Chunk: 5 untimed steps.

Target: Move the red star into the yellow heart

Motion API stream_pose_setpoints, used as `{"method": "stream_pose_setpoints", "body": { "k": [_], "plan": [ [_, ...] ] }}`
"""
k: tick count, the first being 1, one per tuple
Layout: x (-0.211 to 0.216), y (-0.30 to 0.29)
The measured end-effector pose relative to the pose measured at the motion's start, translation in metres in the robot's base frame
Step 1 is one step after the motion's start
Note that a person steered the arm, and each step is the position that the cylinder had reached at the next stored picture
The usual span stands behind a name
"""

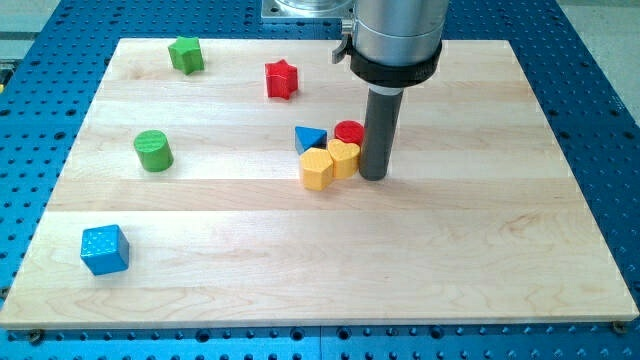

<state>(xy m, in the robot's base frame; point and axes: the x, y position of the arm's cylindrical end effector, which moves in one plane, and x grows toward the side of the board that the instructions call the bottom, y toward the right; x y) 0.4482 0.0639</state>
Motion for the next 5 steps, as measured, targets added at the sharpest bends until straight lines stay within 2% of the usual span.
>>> {"method": "stream_pose_setpoints", "body": {
  "k": [1, 2, 3, 4, 5],
  "plan": [
    [-0.018, 0.018],
    [-0.095, 0.038],
    [-0.164, -0.001],
    [-0.19, -0.043],
    [-0.192, -0.089]
  ]
}}
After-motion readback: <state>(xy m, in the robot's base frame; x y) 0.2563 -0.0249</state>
